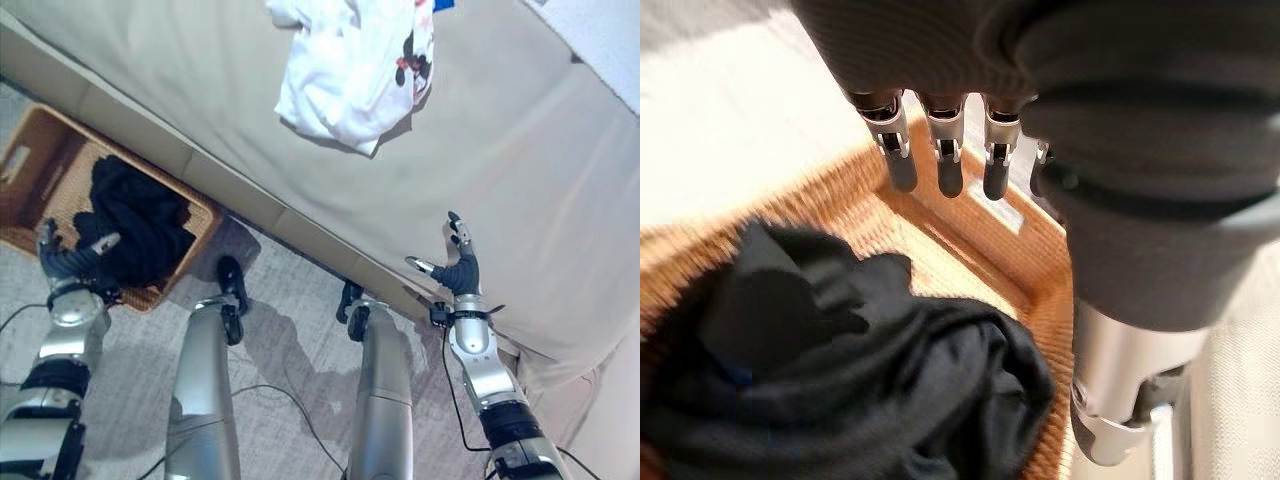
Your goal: Pick up clothes into the bucket
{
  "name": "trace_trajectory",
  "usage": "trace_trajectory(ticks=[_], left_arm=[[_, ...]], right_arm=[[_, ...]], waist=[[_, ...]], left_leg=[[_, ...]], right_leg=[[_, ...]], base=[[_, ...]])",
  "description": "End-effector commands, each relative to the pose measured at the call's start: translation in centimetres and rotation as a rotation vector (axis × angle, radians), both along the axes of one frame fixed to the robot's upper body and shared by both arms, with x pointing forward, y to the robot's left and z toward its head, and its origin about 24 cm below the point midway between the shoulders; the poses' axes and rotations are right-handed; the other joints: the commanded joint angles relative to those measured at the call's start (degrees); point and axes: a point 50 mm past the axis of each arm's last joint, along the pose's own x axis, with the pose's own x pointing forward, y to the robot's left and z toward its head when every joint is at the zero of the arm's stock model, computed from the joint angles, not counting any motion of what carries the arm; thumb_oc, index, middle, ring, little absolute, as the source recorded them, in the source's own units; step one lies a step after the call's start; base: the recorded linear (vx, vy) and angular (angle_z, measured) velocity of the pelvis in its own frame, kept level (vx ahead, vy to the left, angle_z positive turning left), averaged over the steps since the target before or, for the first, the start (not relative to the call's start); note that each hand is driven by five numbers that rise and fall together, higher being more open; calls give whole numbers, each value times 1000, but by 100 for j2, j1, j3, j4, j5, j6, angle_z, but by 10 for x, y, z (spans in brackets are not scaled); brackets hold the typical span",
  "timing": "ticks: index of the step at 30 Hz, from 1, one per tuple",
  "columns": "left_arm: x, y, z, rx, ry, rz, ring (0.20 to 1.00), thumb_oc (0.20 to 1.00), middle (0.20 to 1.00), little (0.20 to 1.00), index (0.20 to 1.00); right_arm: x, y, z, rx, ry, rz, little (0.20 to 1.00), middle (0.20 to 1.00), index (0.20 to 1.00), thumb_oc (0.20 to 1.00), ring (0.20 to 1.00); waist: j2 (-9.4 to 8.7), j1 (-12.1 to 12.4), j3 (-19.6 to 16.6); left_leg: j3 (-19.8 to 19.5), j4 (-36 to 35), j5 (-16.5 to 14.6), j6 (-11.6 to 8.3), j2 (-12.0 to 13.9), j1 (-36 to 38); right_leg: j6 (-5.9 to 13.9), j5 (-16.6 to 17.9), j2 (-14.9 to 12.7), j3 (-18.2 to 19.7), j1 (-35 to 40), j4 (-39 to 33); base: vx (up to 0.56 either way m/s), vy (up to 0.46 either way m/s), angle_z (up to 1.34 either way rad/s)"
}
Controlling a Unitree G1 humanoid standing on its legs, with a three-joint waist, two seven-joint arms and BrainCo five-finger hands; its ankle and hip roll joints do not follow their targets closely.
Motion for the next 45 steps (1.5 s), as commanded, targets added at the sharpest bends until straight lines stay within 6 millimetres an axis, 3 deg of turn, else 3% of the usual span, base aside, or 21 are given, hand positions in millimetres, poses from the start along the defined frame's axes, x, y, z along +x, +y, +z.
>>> trace_trajectory(ticks=[1, 8, 11, 13, 15, 17, 23, 28, 32, 36, 41, 45], left_arm=[[-16, 3, -20, -9, 31, -3, 1000, 1000, 1000, 1000, 1000], [-28, -9, -19, -82, -162, -9, 1000, 1000, 1000, 1000, 1000], [-34, -22, -9, -63, -274, -67, 1000, 1000, 1000, 1000, 1000], [-36, -31, -3, -62, -331, -119, 1000, 1000, 1000, 1000, 1000], [-40, -49, 9, -48, -402, -238, 1000, 1000, 1000, 1000, 1000], [-40, -56, 13, -30, -417, -283, 1000, 1000, 1000, 1000, 1000], [-41, -93, 12, -70, -411, -521, 1000, 1000, 1000, 1000, 1000], [-37, -130, -8, -128, -318, -690, 1000, 1000, 1000, 1000, 1000], [-33, -144, -15, -151, -280, -756, 1000, 1000, 1000, 1000, 1000], [-34, -164, -36, -176, -182, -804, 1000, 1000, 1000, 1000, 1000], [-40, -171, -50, -215, -120, -817, 1000, 1000, 1000, 1000, 1000], [-49, -171, -56, -189, -74, -847, 1000, 1000, 1000, 1000, 1000]], right_arm=[[-5, -17, 11, -27, -45, -31, 1000, 1000, 1000, 1000, 1000], [-7, -23, 12, -20, -61, -73, 1000, 1000, 1000, 1000, 1000], [-11, -28, 8, -14, -55, -99, 1000, 1000, 1000, 1000, 1000], [-14, -30, 3, -2, -44, -105, 1000, 1000, 1000, 1000, 1000], [-20, -33, -1, 9, -30, -111, 1000, 1000, 1000, 1000, 1000], [-21, -32, -2, 10, -29, -104, 1000, 1000, 1000, 1000, 1000], [-20, -21, -9, 41, 4, -33, 1000, 1000, 1000, 1000, 1000], [-4, 9, -10, 44, 30, 79, 1000, 1000, 1000, 1000, 1000], [5, 27, -12, 42, 46, 131, 1000, 1000, 1000, 1000, 1000], [15, 47, -16, -18, 85, 169, 1000, 1000, 1000, 1000, 1000], [18, 54, -22, -35, 119, 168, 1000, 1000, 1000, 1000, 1000], [20, 54, -15, -74, 94, 160, 1000, 1000, 1000, 1000, 1000]], waist=[[285, 8, -252], [290, 174, -179], [274, 279, -133], [253, 335, -96], [239, 381, -54], [240, 393, -37], [244, 415, -168], [267, 375, -472], [276, 358, -622], [302, 324, -836], [339, 329, -970], [384, 385, -932]], left_leg=[[-394, -1051, 296, -114, 2, 598], [-304, -1779, 516, -149, -100, 1511], [-267, -2165, 636, -169, -150, 2089], [-234, -2417, 685, -169, -166, 2506], [-175, -2755, 933, -141, -193, 3013], [-167, -2869, 957, -150, -185, 3229], [-27, -3412, 1024, -225, -133, 4431], [152, -3740, 971, -273, -46, 5366], [241, -3912, 988, -292, -28, 5713], [351, -4112, 974, -304, -23, 6089], [357, -4211, 985, -315, -9, 6254], [335, -4161, 976, -309, -17, 6187]], right_leg=[[330, 729, 93, -19, 277, -548], [409, 963, 3, -95, 1095, -1158], [446, 1102, -6, -167, 1682, -1568], [474, 1216, -7, -217, 2086, -1853], [422, 1517, -61, -353, 2654, -2317], [432, 1555, -57, -374, 2893, -2473], [486, 1750, -29, -484, 4120, -3250], [505, 1809, 91, -460, 4968, -3778], [508, 1808, 135, -416, 5233, -3948], [509, 1770, 205, -372, 5510, -4081], [500, 1744, 259, -342, 5628, -4132], [499, 1713, 255, -348, 5574, -4086]], base=[[0, 0, 0], [-3, 2, 4], [21, -7, 7], [0, 4, 3], [-5, 4, -2], [64, 0, -2], [118, 2, -6], [134, -23, -19], [77, -27, -18], [94, -56, -7], [55, -44, -5], [-11, -30, -1]])
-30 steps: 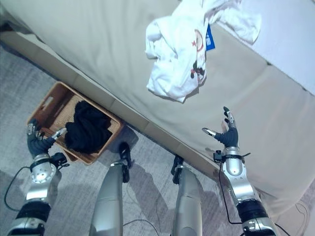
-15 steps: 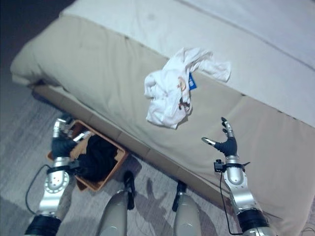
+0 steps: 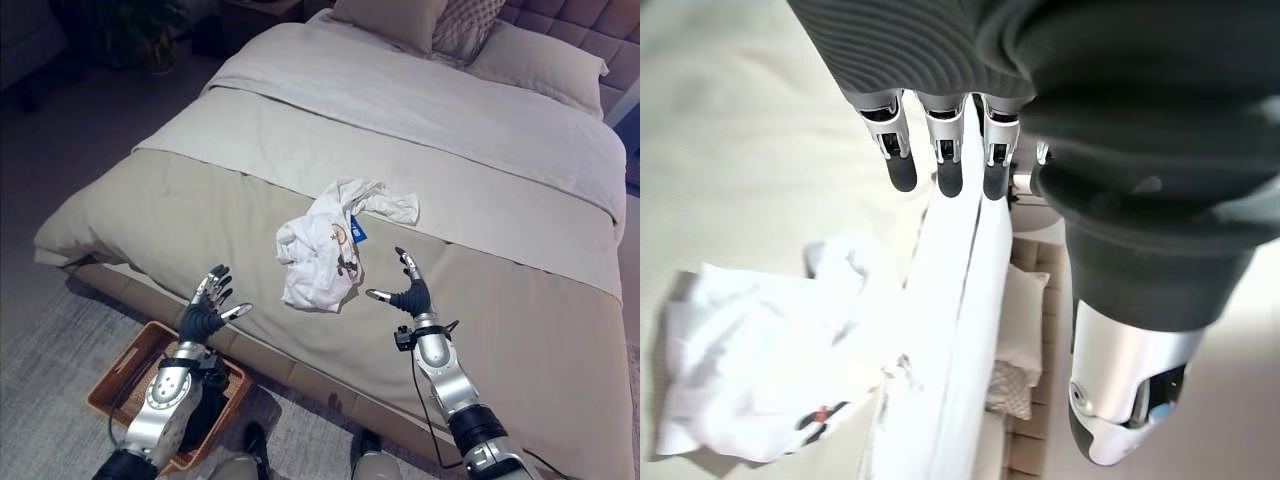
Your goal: Pick up clothes into the bucket
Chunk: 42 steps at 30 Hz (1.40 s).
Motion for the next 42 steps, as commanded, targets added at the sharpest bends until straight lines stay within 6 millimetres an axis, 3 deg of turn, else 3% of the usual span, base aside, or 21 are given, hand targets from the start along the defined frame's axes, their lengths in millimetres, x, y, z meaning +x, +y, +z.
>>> trace_trajectory(ticks=[1, 3, 4, 6, 8, 9, 10, 12, 13, 16, 17, 19, 21, 22, 25, 29, 30, 31, 32, 33, 42], left_arm=[[4, -8, 15, 38, -83, -67, 1000, 1000, 1000, 1000, 1000], [5, -9, 21, 64, -107, -87, 1000, 1000, 1000, 1000, 1000], [8, -12, 32, 93, -158, -118, 1000, 1000, 1000, 1000, 1000], [11, -13, 37, 107, -181, -126, 1000, 1000, 1000, 1000, 1000], [13, -13, 46, 141, -226, -129, 1000, 1000, 1000, 1000, 1000], [14, -13, 46, 141, -228, -128, 1000, 1000, 1000, 1000, 1000], [16, -12, 46, 139, -228, -97, 1000, 1000, 1000, 1000, 1000], [21, -12, 46, 148, -231, -61, 1000, 1000, 1000, 1000, 1000], [22, -13, 46, 147, -234, -60, 1000, 1000, 1000, 1000, 1000], [31, -16, 51, 192, -261, -30, 1000, 1000, 1000, 1000, 1000], [33, -18, 56, 194, -286, -27, 1000, 1000, 1000, 1000, 1000], [34, -20, 58, 193, -296, -27, 1000, 1000, 1000, 1000, 1000], [34, -22, 66, 181, -329, -31, 1000, 1000, 1000, 1000, 1000], [34, -22, 66, 180, -330, -30, 1000, 1000, 1000, 1000, 1000], [31, -24, 76, 171, -376, -32, 1000, 1000, 1000, 1000, 1000], [29, -26, 81, 187, -401, -36, 1000, 1000, 1000, 1000, 1000], [28, -26, 84, 186, -418, -41, 1000, 1000, 1000, 1000, 1000], [28, -26, 85, 186, -420, -40, 1000, 1000, 1000, 1000, 1000], [27, -26, 88, 168, -433, -37, 1000, 1000, 1000, 1000, 1000], [26, -28, 91, 158, -447, -43, 1000, 1000, 1000, 1000, 1000], [18, -27, 105, 133, -504, -42, 1000, 1000, 1000, 1000, 1000]], right_arm=[[17, 6, 33, -38, -145, 16, 1000, 1000, 1000, 1000, 1000], [22, 4, 44, -84, -189, 6, 1000, 1000, 1000, 1000, 1000], [31, 4, 61, -151, -257, -10, 1000, 1000, 1000, 1000, 1000], [37, 4, 69, -179, -284, -23, 1000, 1000, 1000, 1000, 1000], [53, 0, 91, -280, -349, -75, 1000, 1000, 1000, 1000, 1000], [54, 1, 92, -281, -352, -75, 1000, 1000, 1000, 1000, 1000], [64, -4, 110, -345, -401, -116, 1000, 1000, 1000, 1000, 1000], [73, -7, 127, -406, -443, -159, 1000, 1000, 1000, 1000, 1000], [74, -7, 128, -407, -445, -159, 1000, 1000, 1000, 1000, 1000], [84, -15, 155, -462, -507, -226, 1000, 1000, 1000, 1000, 1000], [89, -18, 174, -475, -552, -254, 1000, 1000, 1000, 1000, 1000], [90, -19, 185, -481, -580, -268, 1000, 1000, 1000, 1000, 1000], [95, -19, 210, -511, -634, -294, 1000, 1000, 1000, 1000, 1000], [95, -19, 210, -511, -635, -294, 1000, 1000, 1000, 1000, 1000], [96, -22, 237, -546, -703, -334, 1000, 1000, 1000, 1000, 1000], [97, -19, 250, -555, -737, -344, 1000, 1000, 1000, 1000, 1000], [98, -17, 260, -591, -760, -351, 1000, 1000, 1000, 1000, 1000], [98, -17, 261, -590, -762, -352, 1000, 1000, 1000, 1000, 1000], [98, -16, 268, -605, -778, -359, 1000, 1000, 1000, 1000, 1000], [99, -15, 273, -615, -786, -370, 1000, 1000, 1000, 1000, 1000], [102, -13, 297, -760, -813, -389, 1000, 1000, 1000, 1000, 1000]], waist=[[63, 88, 42], [81, 107, 168], [118, 135, 443], [129, 142, 527], [182, 204, 792], [184, 203, 787], [203, 218, 907], [235, 234, 1027], [244, 236, 1025], [278, 224, 1152], [303, 229, 1247], [311, 228, 1288], [368, 246, 1417], [369, 243, 1407], [401, 272, 1505], [410, 291, 1483], [407, 335, 1471], [403, 326, 1490], [387, 360, 1483], [396, 389, 1491], [431, 514, 1469]], left_leg=[[-518, 113, -9, -74, 52, -208], [-565, 231, -6, -63, 58, -390], [-619, 432, 0, -41, 64, -710], [-647, 583, -20, -34, 58, -928], [-683, 806, -9, -13, 55, -1346], [-681, 825, -15, -13, 58, -1375], [-686, 915, 5, -8, 48, -1607], [-671, 978, 37, -11, 38, -1863], [-671, 1018, -1, -15, 47, -1888], [-667, 1131, 37, -23, 39, -2335], [-676, 1243, 39, -12, 23, -2594], [-683, 1348, 27, -11, 25, -2783], [-712, 1647, -45, 6, 1, -3211], [-712, 1665, -52, 6, 2, -3237], [-738, 2254, -231, 40, -13, -3862], [-780, 2576, -346, 70, -20, -4262], [-875, 2819, -602, 64, -46, -4426], [-830, 2811, -440, 113, -49, -4513], [-933, 3111, -717, 107, -58, -4639], [-970, 3302, -789, 138, -80, -4767], [-1119, 4406, -1227, 197, -133, -5534]], right_leg=[[383, 498, -293, -78, -398, 241], [375, 502, -319, -82, -563, 345], [348, 521, -350, -59, -873, 559], [333, 510, -362, -42, -1069, 671], [288, 523, -365, 11, -1476, 873], [286, 520, -364, 18, -1507, 890], [264, 541, -375, 51, -1751, 974], [254, 560, -389, 75, -2040, 1078], [257, 526, -386, 84, -2070, 1121], [240, 560, -410, 134, -2495, 1245], [225, 561, -411, 180, -2766, 1351], [213, 548, -415, 214, -2931, 1437], [187, 484, -435, 280, -3350, 1767], [187, 478, -436, 284, -3374, 1783], [117, 316, -452, 370, -3958, 2355], [81, 204, -445, 443, -4341, 2669], [111, -48, -379, 540, -4527, 2946], [52, 100, -399, 510, -4594, 2901], [71, -148, -345, 582, -4707, 3193], [44, -236, -340, 587, -4819, 3362], [-92, -785, -360, 746, -5592, 4559]], base=[[-70, -26, 1], [-167, -19, 3], [-282, -13, 3], [-191, -10, 1], [-159, -6, 5], [-170, 18, 7], [-129, 26, 3], [-127, 25, -5], [-84, 9, -8], [-105, 3, 2], [-103, 18, 1], [-81, 17, 2], [-78, 18, 2], [-47, 9, 5], [-36, 3, 6], [17, -4, 9], [1, 5, 4], [79, -13, 1], [0, 0, 0], [86, -14, 2], [11, 1, 1]])
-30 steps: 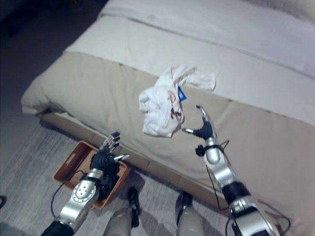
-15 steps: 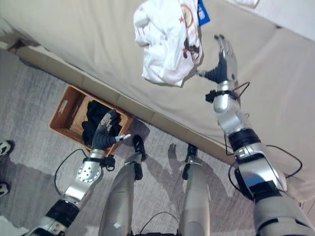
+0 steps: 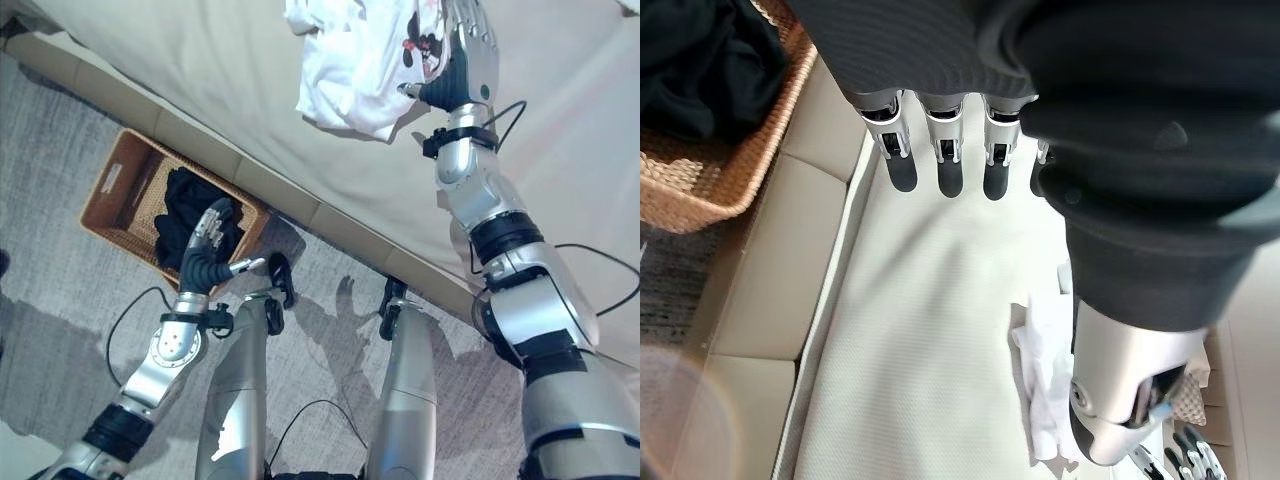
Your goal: Pick up clothes into the bucket
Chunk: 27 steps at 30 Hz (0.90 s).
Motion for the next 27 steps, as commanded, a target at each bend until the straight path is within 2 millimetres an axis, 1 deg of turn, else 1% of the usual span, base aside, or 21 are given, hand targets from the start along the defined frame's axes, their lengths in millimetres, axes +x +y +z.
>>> trace_trajectory(ticks=[1, 4, 5, 6, 7, 8, 9, 11, 12, 13, 14, 15, 16, 19, 21, 25, 26, 27], left_arm=[[-22, -3, 13, -44, -103, -26, 1000, 1000, 1000, 1000, 1000], [-23, -2, 15, -53, -111, -21, 1000, 1000, 1000, 1000, 1000], [-24, 0, 15, -57, -110, -18, 1000, 1000, 1000, 1000, 1000], [-24, 0, 15, -59, -111, -17, 1000, 1000, 1000, 1000, 1000], [-24, 1, 15, -57, -107, -19, 1000, 1000, 1000, 1000, 1000], [-24, 1, 15, -58, -107, -19, 1000, 1000, 1000, 1000, 1000], [-25, 0, 16, -65, -103, -27, 1000, 1000, 1000, 1000, 1000], [-25, 1, 16, -68, -100, -28, 1000, 1000, 1000, 1000, 1000], [-25, 1, 16, -69, -97, -30, 1000, 1000, 1000, 1000, 1000], [-26, 0, 15, -73, -84, -43, 1000, 1000, 1000, 1000, 1000], [-26, 0, 15, -73, -84, -43, 1000, 1000, 1000, 1000, 1000], [-25, -1, 15, -73, -82, -55, 1000, 1000, 1000, 1000, 1000], [-25, -1, 15, -74, -82, -55, 1000, 1000, 1000, 1000, 1000], [-24, -2, 19, -77, -91, -71, 1000, 1000, 1000, 1000, 1000], [-23, -2, 22, -78, -104, -77, 1000, 1000, 1000, 1000, 1000], [-23, -3, 25, -90, -110, -94, 1000, 1000, 1000, 1000, 1000], [-24, -3, 25, -95, -106, -98, 1000, 1000, 1000, 1000, 1000], [-23, -3, 26, -96, -104, -99, 1000, 1000, 1000, 1000, 1000]], right_arm=[[-6, -9, 23, -120, -73, -75, 1000, 1000, 1000, 1000, 1000], [-5, -9, 27, -166, -69, -92, 1000, 1000, 1000, 1000, 1000], [-2, -8, 29, -230, -42, -122, 1000, 1000, 1000, 1000, 1000], [-2, -7, 30, -231, -43, -121, 1000, 1000, 1000, 1000, 1000], [2, -10, 29, -258, 6, -149, 1000, 1000, 1000, 1000, 1000], [3, -9, 30, -259, 6, -148, 1000, 1000, 1000, 1000, 1000], [8, -11, 26, -261, 69, -175, 1000, 1000, 1000, 1000, 1000], [10, -12, 25, -243, 99, -178, 1000, 1000, 1000, 1000, 1000], [12, -15, 23, -238, 128, -189, 1000, 1000, 1000, 1000, 1000], [16, -21, 15, -235, 196, -217, 1000, 1000, 1000, 1000, 1000], [16, -21, 16, -236, 196, -216, 1000, 1000, 1000, 1000, 1000], [17, -28, 12, -250, 231, -255, 1000, 1000, 1000, 1000, 1000], [17, -28, 12, -250, 231, -255, 1000, 1000, 1000, 1000, 1000], [17, -40, 6, -252, 277, -303, 1000, 1000, 1000, 1000, 1000], [17, -45, 7, -246, 297, -321, 1000, 1000, 1000, 1000, 1000], [14, -65, 7, -233, 346, -403, 1000, 1000, 1000, 1000, 1000], [12, -70, 7, -227, 358, -422, 517, 517, 517, 517, 517], [12, -73, 6, -220, 369, -432, 250, 250, 250, 250, 250]], waist=[[-11, 217, -453], [-3, 244, -462], [-7, 298, -479], [-2, 289, -484], [-15, 332, -500], [-11, 323, -504], [1, 358, -517], [10, 364, -532], [11, 377, -540], [24, 426, -561], [27, 420, -565], [50, 457, -576], [53, 454, -579], [100, 504, -615], [113, 525, -636], [141, 563, -700], [145, 571, -714], [147, 578, -727]], left_leg=[[-493, 462, -436, -23, -191, -233], [-520, 557, -463, -39, -189, -373], [-515, 548, -423, -52, -202, -471], [-514, 548, -421, -53, -203, -482], [-539, 491, -357, -71, -225, -561], [-540, 488, -353, -71, -228, -569], [-548, 382, -284, -82, -253, -607], [-560, 317, -234, -88, -273, -634], [-571, 274, -202, -96, -288, -651], [-608, 184, -136, -110, -314, -688], [-610, 181, -132, -111, -317, -693], [-638, 98, -78, -117, -344, -714], [-640, 95, -75, -118, -346, -717], [-678, -1, -14, -126, -377, -745], [-695, -59, 26, -131, -393, -756], [-706, -100, 62, -137, -412, -798], [-711, -95, 70, -139, -414, -812], [-712, -120, 81, -141, -414, -809]], right_leg=[[201, 130, 68, 165, -303, 360], [178, 82, 31, 178, -454, 481], [181, 78, 8, 161, -551, 522], [180, 79, 7, 163, -563, 525], [174, 84, -24, 141, -642, 523], [174, 85, -27, 139, -650, 523], [184, 102, -44, 105, -698, 498], [183, 109, -44, 94, -728, 485], [182, 111, -46, 83, -753, 478], [173, 103, -61, 50, -796, 483], [173, 103, -64, 48, -801, 482], [174, 102, -76, 26, -830, 484], [174, 103, -78, 23, -833, 483], [180, 103, -86, 26, -888, 479], [186, 110, -104, 20, -912, 479], [182, 94, -116, 4, -983, 499], [179, 99, -125, 8, -1000, 506], [184, 103, -131, 7, -1011, 506]], base=[[25, -3, 4], [8, -1, 2], [0, 0, 0], [-13, -40, 6], [-10, -27, 7], [-20, -43, 10], [-17, -18, 8], [-13, -16, 8], [-1, -38, 10], [-1, -38, 13], [3, -37, 18], [3, -11, 15], [4, -21, 13], [0, -14, 5], [0, 0, 0], [-12, -7, 10], [-11, -9, 5], [-16, -15, 5]])
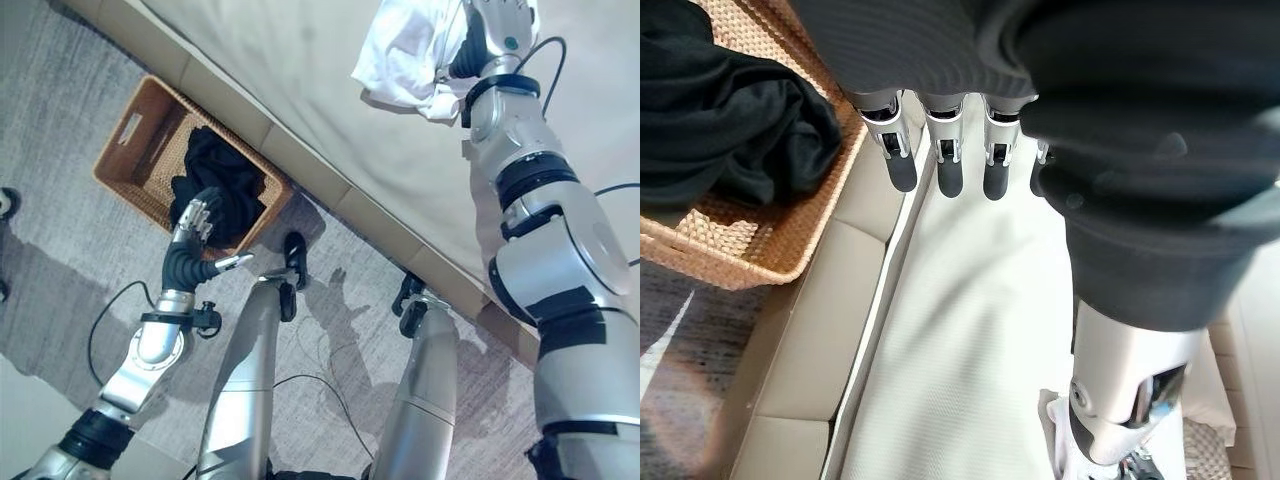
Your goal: Pick up clothes into the bucket
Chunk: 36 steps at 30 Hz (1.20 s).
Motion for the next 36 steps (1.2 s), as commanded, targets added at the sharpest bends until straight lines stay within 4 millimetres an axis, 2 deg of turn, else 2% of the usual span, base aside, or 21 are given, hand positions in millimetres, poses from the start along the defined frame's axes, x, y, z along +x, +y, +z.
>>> trace_trajectory(ticks=[1, 6, 13, 19, 21, 23, 24, 25, 27, 28, 29, 30, 31, 32, 33, 35, 36], left_arm=[[-13, -4, 3, -81, -28, -42, 1000, 1000, 1000, 1000, 1000], [-11, -3, 4, -75, -24, -46, 1000, 1000, 1000, 1000, 1000], [-8, -4, 2, -65, -13, -48, 1000, 1000, 1000, 1000, 1000], [-3, -2, 2, -69, -18, -35, 1000, 1000, 1000, 1000, 1000], [-1, 1, 2, -67, -17, -18, 1000, 1000, 1000, 1000, 1000], [0, 1, 1, -65, -14, -11, 1000, 1000, 1000, 1000, 1000], [1, 1, -1, -62, -9, -4, 1000, 1000, 1000, 1000, 1000], [4, 2, -3, -58, -6, 18, 1000, 1000, 1000, 1000, 1000], [5, 2, -5, -52, 0, 21, 1000, 1000, 1000, 1000, 1000], [6, 1, -9, -38, 9, 30, 1000, 1000, 1000, 1000, 1000], [6, 1, -9, -36, 10, 29, 1000, 1000, 1000, 1000, 1000], [7, 3, -14, -16, 23, 41, 1000, 1000, 1000, 1000, 1000], [7, 3, -14, -14, 24, 39, 1000, 1000, 1000, 1000, 1000], [7, 5, -19, 4, 39, 47, 1000, 1000, 1000, 1000, 1000], [7, 4, -19, 6, 40, 46, 1000, 1000, 1000, 1000, 1000], [7, 9, -25, 42, 64, 55, 1000, 1000, 1000, 1000, 1000], [7, 9, -26, 43, 65, 54, 1000, 1000, 1000, 1000, 1000]], right_arm=[[-2, -38, -30, 2, 126, -161, 200, 200, 200, 200, 200], [-4, -43, -27, 22, 121, -164, 200, 200, 200, 200, 200], [-2, -35, -27, 83, 80, -103, 200, 200, 200, 200, 200], [-2, -9, -16, 188, -14, 83, 200, 200, 200, 200, 200], [-5, 6, -8, 194, -67, 190, 200, 200, 200, 200, 200], [-9, 9, -8, 219, -94, 238, 200, 200, 200, 200, 200], [-11, 10, -11, 245, -113, 268, 200, 200, 200, 200, 200], [-20, 19, -12, 304, -171, 386, 200, 200, 200, 200, 200], [-26, 16, -16, 333, -199, 420, 200, 200, 200, 200, 200], [-33, 11, -31, 404, -235, 460, 200, 200, 200, 200, 200], [-34, 10, -32, 406, -235, 457, 200, 200, 200, 200, 200], [-43, 7, -46, 426, -252, 491, 200, 200, 200, 200, 200], [-43, 6, -47, 428, -252, 489, 200, 200, 200, 200, 200], [-50, 0, -63, 481, -263, 498, 200, 200, 200, 200, 200], [-50, -1, -64, 483, -262, 496, 200, 200, 200, 200, 200], [-61, -5, -77, 480, -249, 523, 200, 200, 200, 200, 200], [-61, -5, -77, 481, -248, 521, 200, 200, 200, 200, 200]], waist=[[172, 109, -712], [176, 102, -721], [143, 73, -766], [17, -34, -817], [-43, -121, -834], [-82, -153, -817], [-107, -186, -811], [-164, -295, -819], [-198, -323, -796], [-223, -397, -771], [-228, -385, -759], [-257, -449, -792], [-259, -437, -773], [-269, -493, -797], [-273, -481, -776], [-349, -552, -843], [-349, -545, -819]], left_leg=[[-540, -120, -99, -173, -99, -176], [-532, -189, -40, -177, -93, -193], [-501, -308, -5, -169, -76, -85], [-398, -770, 90, -177, 3, 400], [-362, -928, 116, -188, 34, 611], [-347, -1030, 134, -195, 50, 772], [-336, -1112, 140, -195, 51, 918], [-283, -1319, 166, -207, 78, 1240], [-270, -1450, 191, -200, 76, 1449], [-212, -1700, 409, -144, 64, 1737], [-215, -1734, 428, -144, 63, 1775], [-194, -1932, 441, -142, 61, 2185], [-196, -1951, 447, -142, 61, 2224], [-161, -2146, 468, -145, 68, 2632], [-163, -2167, 475, -145, 68, 2675], [-111, -2467, 484, -166, 109, 3323], [-113, -2487, 491, -167, 109, 3365]], right_leg=[[181, 334, 223, 31, -290, -30], [193, 372, 224, 23, -300, -65], [229, 437, 225, -12, -228, -183], [294, 613, 277, -109, 262, -681], [298, 668, 310, -111, 463, -859], [314, 704, 314, -126, 624, -977], [321, 733, 315, -121, 755, -1078], [358, 811, 330, -148, 1066, -1327], [376, 862, 346, -170, 1287, -1476], [340, 1111, 344, -246, 1615, -1812], [340, 1129, 345, -256, 1655, -1846], [374, 1206, 354, -295, 2083, -2124], [375, 1213, 356, -302, 2125, -2146], [412, 1279, 348, -332, 2565, -2425], [412, 1286, 349, -340, 2611, -2448], [471, 1401, 347, -412, 3331, -2910], [471, 1409, 350, -420, 3377, -2934]], base=[[-17, -10, 5], [-14, 1, 3], [-4, 1, 0], [-30, 3, -3], [-7, 6, -2], [-11, 2, -8], [2, -2, -9], [2, -2, -9], [-21, 14, -11], [-53, 21, -10], [-1, 10, -10], [55, -3, -5], [132, -10, -4], [69, -6, -3], [120, -13, -4], [132, -20, -13], [133, -19, -15]])
